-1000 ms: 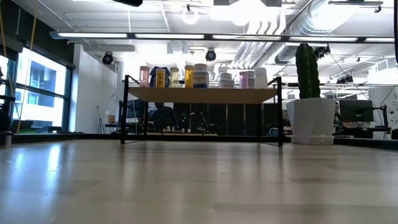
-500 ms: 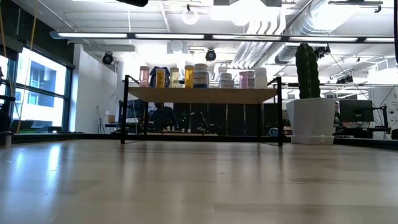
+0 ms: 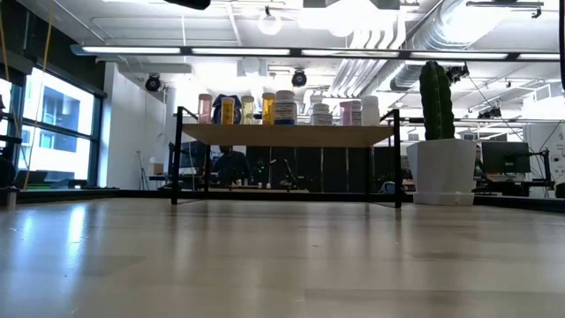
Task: Pick and place medicine bottles onto shelf by color
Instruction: Adjust the orange pill bottle on the shelf
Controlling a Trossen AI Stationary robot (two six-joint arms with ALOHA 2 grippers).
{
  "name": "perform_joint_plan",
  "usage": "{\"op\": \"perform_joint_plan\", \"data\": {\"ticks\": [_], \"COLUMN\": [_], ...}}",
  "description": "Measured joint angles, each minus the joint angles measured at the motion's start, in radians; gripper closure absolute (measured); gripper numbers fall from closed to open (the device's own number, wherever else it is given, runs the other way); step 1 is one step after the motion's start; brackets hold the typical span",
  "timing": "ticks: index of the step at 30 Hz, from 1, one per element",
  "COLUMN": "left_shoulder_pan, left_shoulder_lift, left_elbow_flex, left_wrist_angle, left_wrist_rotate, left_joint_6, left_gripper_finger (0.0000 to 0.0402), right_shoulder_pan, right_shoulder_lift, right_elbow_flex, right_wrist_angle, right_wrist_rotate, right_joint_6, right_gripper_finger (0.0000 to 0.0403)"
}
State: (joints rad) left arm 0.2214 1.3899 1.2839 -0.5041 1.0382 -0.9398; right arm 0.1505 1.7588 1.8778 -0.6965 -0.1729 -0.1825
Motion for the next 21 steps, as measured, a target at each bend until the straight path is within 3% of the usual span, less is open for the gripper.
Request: {"op": "perform_joint_plan", "data": {"ticks": [11, 21], "left_shoulder_pan": [0.000, 0.023], "left_shoulder_lift": [0.000, 0.000], "left_elbow_flex": [0.000, 0.000], "left_wrist_angle": [0.000, 0.003], "left_wrist_rotate": [-0.001, -0.001], "left_joint_6": [0.000, 0.073], "left_gripper_finger": [0.0220, 0.0223], "right_shoulder_pan": [0.001, -0.007], "right_shoulder_lift": [0.000, -0.007], "right_elbow_flex": [0.000, 0.000], "right_wrist_angle": [-0.003, -0.004], "right_wrist_rotate": [0.022, 0.077], "right_joint_6": [0.012, 0.097], "right_gripper_finger": [0.0193, 0.0141]}}
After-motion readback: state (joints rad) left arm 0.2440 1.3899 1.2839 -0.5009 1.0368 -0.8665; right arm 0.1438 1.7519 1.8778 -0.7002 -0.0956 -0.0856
